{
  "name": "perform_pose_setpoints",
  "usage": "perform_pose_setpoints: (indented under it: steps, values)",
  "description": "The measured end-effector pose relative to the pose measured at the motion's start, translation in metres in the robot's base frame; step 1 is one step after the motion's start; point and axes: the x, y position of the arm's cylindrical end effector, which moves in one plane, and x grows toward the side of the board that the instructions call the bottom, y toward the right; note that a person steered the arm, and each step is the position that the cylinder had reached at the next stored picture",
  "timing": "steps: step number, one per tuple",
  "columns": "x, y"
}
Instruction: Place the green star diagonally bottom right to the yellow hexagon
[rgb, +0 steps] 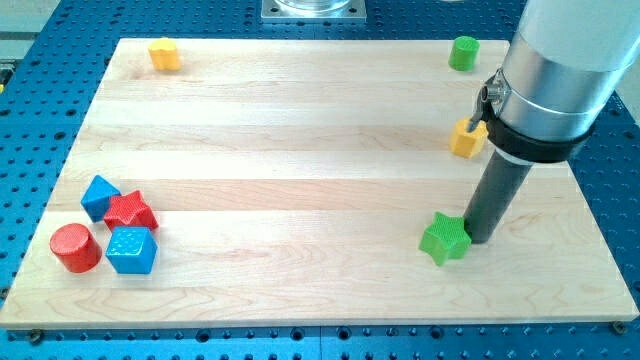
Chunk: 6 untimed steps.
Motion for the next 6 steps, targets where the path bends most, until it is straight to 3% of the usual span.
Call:
perform_pose_setpoints:
  steps: [1,2,3,4,5,6]
  values:
    - [0.069,0.010]
    - [0.042,-0.064]
    - [-0.008,-0.046]
    - [-0.035,0.047]
    - [0.012,0.024]
    - [0.017,0.090]
